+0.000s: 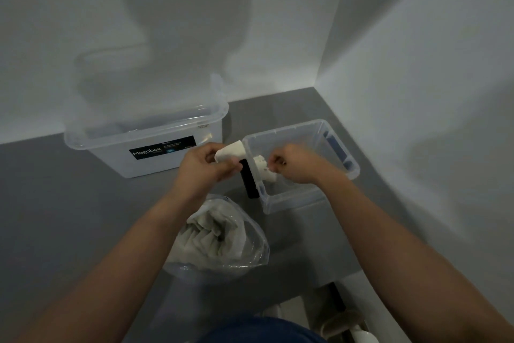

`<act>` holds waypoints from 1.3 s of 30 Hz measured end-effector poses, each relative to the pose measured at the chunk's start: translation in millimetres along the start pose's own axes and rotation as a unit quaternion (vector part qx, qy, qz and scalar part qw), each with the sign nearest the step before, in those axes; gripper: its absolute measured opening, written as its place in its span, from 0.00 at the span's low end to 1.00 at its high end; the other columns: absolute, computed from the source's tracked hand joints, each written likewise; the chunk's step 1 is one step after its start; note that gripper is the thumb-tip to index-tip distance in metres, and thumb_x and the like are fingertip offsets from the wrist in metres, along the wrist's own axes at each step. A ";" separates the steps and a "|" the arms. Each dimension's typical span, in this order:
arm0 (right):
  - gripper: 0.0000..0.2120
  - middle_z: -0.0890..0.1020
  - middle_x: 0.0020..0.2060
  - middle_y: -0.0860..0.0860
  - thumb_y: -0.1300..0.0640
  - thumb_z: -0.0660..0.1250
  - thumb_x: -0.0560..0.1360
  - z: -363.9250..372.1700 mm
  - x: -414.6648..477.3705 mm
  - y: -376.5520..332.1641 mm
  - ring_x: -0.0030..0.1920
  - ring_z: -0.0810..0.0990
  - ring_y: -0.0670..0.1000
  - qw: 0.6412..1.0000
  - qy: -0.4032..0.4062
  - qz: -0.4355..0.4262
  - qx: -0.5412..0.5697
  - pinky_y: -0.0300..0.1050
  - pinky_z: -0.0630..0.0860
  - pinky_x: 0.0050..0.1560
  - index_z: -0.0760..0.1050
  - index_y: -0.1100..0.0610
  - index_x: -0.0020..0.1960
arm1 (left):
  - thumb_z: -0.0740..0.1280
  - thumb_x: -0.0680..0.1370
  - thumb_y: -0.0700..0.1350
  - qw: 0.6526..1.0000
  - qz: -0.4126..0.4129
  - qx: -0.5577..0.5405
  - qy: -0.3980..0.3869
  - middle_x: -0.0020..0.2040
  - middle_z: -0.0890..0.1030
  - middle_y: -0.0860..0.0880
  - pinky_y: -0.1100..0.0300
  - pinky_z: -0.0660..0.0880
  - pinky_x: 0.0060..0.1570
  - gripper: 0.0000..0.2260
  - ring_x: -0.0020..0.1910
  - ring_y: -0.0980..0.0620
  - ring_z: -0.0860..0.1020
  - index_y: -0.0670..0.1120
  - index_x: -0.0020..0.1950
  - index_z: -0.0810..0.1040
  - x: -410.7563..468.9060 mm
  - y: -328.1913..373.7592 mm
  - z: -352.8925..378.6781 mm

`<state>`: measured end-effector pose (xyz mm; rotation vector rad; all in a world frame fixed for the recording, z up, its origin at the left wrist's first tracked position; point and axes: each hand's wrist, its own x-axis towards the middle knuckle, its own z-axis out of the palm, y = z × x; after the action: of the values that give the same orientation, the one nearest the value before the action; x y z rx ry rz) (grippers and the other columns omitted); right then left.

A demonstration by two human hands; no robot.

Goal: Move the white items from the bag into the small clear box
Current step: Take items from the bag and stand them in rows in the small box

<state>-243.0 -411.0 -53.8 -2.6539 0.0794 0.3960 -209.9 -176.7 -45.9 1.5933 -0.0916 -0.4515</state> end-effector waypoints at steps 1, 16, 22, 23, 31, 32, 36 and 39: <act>0.05 0.82 0.48 0.50 0.56 0.66 0.80 5.0 8.3 -0.7 0.48 0.78 0.51 0.999 -0.026 -0.006 -0.023 0.44 0.71 0.49 0.80 0.52 0.49 | 0.76 0.73 0.33 1.000 0.001 -0.010 0.005 0.50 0.85 0.39 0.54 0.83 0.50 0.12 0.52 0.41 0.85 0.39 0.55 0.81 -2.2 0.6 0.6; 0.08 0.84 0.54 0.53 0.53 0.68 0.80 31.5 54.8 6.4 0.53 0.81 0.55 0.996 -0.021 0.038 -0.072 0.52 0.78 0.59 0.81 0.52 0.57 | 0.72 0.77 0.35 0.997 0.009 0.043 0.056 0.49 0.82 0.42 0.43 0.83 0.53 0.05 0.52 0.39 0.84 0.44 0.48 0.85 -11.2 6.5 -4.8; 0.08 0.86 0.47 0.44 0.50 0.67 0.80 -14.1 8.4 -21.1 0.48 0.83 0.45 0.969 0.194 -0.022 0.149 0.40 0.77 0.49 0.84 0.50 0.54 | 0.78 0.72 0.41 0.962 0.104 0.251 0.024 0.44 0.83 0.49 0.58 0.83 0.45 0.16 0.42 0.54 0.83 0.52 0.58 0.81 -2.1 10.5 -5.4; 0.09 0.85 0.48 0.41 0.48 0.69 0.80 -23.8 -3.7 -29.6 0.48 0.83 0.42 0.963 0.178 -0.045 0.197 0.37 0.78 0.50 0.84 0.47 0.56 | 0.79 0.71 0.43 0.956 0.112 0.270 0.021 0.43 0.83 0.51 0.65 0.80 0.43 0.18 0.40 0.58 0.82 0.53 0.59 0.80 -1.1 13.2 -3.5; 0.06 0.85 0.42 0.38 0.52 0.73 0.78 -42.9 -38.3 -42.8 0.45 0.85 0.42 0.977 0.111 -0.090 0.161 0.47 0.82 0.54 0.86 0.50 0.54 | 0.82 0.68 0.45 0.961 0.128 0.245 -0.021 0.43 0.85 0.53 0.73 0.75 0.37 0.25 0.40 0.61 0.83 0.53 0.60 0.76 3.4 25.6 18.5; 0.07 0.85 0.41 0.39 0.52 0.72 0.78 -43.9 -40.8 -41.6 0.45 0.84 0.41 0.979 0.114 -0.091 0.144 0.45 0.82 0.54 0.85 0.50 0.54 | 0.82 0.68 0.44 0.963 0.129 0.235 -0.026 0.43 0.85 0.52 0.73 0.76 0.37 0.25 0.40 0.61 0.83 0.52 0.60 0.77 3.7 25.9 20.6; 0.08 0.82 0.40 0.37 0.51 0.69 0.80 -46.7 -44.1 -34.5 0.40 0.80 0.36 0.981 0.147 -0.090 0.086 0.29 0.73 0.44 0.85 0.50 0.55 | 0.83 0.67 0.48 0.965 0.128 0.223 -0.051 0.48 0.85 0.54 0.71 0.78 0.43 0.26 0.44 0.61 0.84 0.52 0.61 0.77 3.5 26.2 24.2; 0.09 0.85 0.47 0.45 0.53 0.67 0.81 -50.8 -39.4 -26.6 0.44 0.80 0.43 0.968 0.230 -0.093 0.028 0.35 0.72 0.47 0.85 0.53 0.57 | 0.81 0.67 0.56 0.938 0.140 0.312 -0.053 0.60 0.81 0.57 0.60 0.79 0.57 0.27 0.57 0.58 0.80 0.53 0.63 0.78 4.6 23.5 26.1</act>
<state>-264.1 -410.1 12.4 -2.6148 -0.0147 -0.2841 -209.5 -204.8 -24.2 2.1357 -0.5857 -0.2950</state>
